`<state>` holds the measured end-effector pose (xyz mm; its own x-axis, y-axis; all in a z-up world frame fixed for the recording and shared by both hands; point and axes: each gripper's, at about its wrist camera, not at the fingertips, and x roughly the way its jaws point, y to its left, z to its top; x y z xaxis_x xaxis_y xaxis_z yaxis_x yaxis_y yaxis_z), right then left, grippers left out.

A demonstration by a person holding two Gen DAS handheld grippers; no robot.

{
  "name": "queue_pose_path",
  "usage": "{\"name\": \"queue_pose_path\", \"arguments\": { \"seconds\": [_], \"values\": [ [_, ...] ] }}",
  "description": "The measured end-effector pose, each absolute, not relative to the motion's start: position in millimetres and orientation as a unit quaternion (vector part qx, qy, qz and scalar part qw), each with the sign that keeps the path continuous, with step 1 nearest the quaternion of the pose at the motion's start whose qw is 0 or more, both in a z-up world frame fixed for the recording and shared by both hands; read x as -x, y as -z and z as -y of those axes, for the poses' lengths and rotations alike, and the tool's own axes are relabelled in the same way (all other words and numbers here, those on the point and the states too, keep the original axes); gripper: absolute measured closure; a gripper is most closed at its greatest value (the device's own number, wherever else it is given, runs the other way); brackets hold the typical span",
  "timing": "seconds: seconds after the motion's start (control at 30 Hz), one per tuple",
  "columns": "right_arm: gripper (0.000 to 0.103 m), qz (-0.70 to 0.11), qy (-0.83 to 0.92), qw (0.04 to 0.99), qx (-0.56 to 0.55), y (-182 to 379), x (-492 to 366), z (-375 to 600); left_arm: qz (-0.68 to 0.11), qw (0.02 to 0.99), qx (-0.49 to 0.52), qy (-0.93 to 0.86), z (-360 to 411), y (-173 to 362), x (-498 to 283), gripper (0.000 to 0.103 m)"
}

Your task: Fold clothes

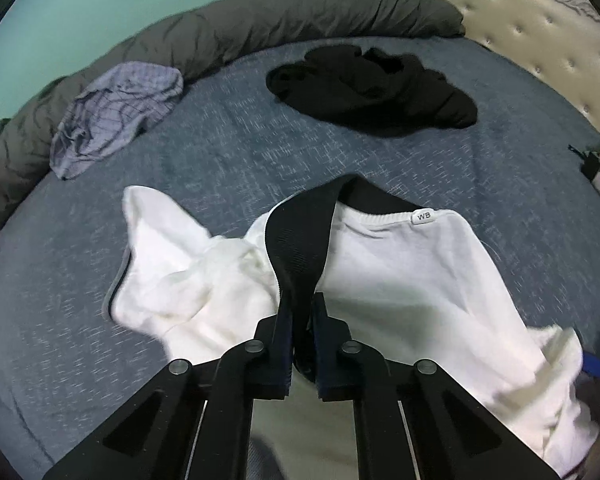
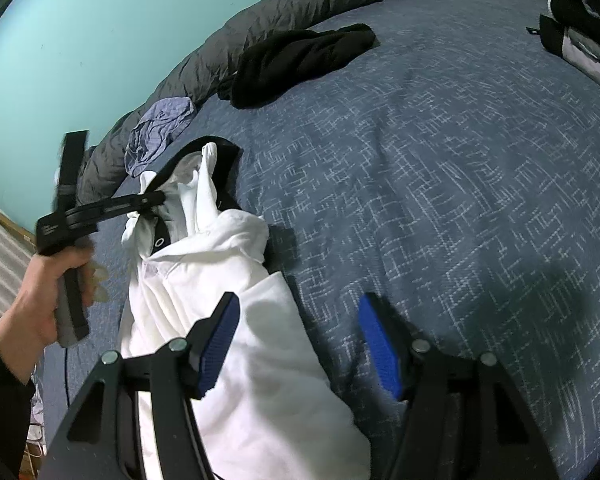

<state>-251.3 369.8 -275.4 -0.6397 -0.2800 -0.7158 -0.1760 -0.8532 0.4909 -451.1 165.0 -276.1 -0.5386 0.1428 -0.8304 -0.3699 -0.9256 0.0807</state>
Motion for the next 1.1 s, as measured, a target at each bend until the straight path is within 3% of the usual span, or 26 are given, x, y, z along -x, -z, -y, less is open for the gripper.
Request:
{"name": "queue_pose_path", "arguments": {
  "seconds": [0.43,0.9,1.07,1.1],
  "values": [
    [0.038,0.262,0.87,0.042,-0.414,265.4,250.6,-360.8,-0.063,0.154,0.41,-0.897,-74.8,213.7,303.0,0.095],
    [0.038,0.239,0.877,0.076,-0.41,253.8,261.3,-317.4,0.045,0.11,0.431,-0.895,-32.0,289.2,203.3,0.095],
    [0.038,0.215,0.88,0.088,-0.414,253.1,268.9,-298.5,0.051,0.103,0.454,-0.883,-34.2,308.7,211.8,0.092],
    [0.038,0.209,0.881,0.09,-0.414,252.3,271.0,-295.5,0.049,0.1,0.449,-0.887,-34.8,307.9,212.5,0.087]
  ]
}}
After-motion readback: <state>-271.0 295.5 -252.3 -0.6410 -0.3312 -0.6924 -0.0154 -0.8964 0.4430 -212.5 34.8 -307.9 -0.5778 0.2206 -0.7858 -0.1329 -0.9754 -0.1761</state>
